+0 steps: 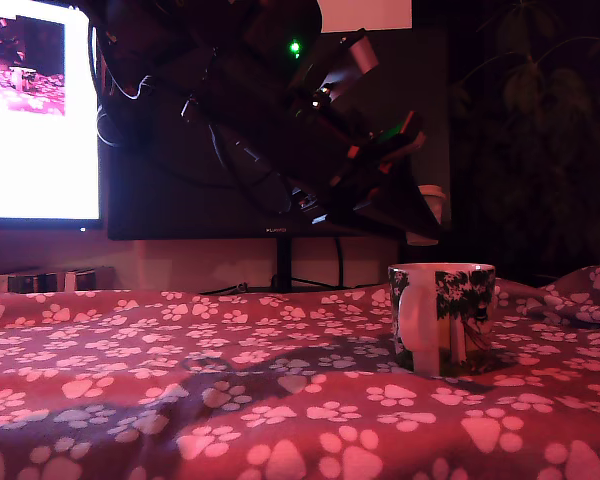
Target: Pick up the coffee capsules on the table and drop them inside the coffee cup
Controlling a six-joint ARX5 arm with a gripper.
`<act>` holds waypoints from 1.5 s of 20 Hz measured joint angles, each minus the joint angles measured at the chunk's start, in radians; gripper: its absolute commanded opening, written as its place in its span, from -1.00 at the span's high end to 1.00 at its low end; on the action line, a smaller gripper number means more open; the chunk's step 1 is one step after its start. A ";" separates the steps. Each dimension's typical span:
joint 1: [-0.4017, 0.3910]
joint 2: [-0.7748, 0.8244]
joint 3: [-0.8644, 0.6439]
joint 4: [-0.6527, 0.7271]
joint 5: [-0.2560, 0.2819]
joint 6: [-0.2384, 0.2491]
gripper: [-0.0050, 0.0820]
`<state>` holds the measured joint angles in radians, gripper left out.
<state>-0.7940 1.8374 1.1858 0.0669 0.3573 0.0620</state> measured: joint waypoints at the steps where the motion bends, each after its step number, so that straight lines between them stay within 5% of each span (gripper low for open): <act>1: 0.000 0.000 0.000 0.000 0.000 0.000 0.42; 8: -0.002 0.000 0.000 -0.019 0.000 0.000 -0.14; 17: -0.002 0.000 0.000 -0.022 0.000 0.000 -0.17; 20: -0.002 0.000 0.000 -0.022 0.000 0.000 0.01; 24: -0.002 0.000 0.000 -0.022 0.000 0.000 0.93; 30: -0.002 -0.002 0.000 -0.029 0.000 0.000 0.93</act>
<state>-0.7959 1.8355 1.1862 0.0380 0.3573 0.0620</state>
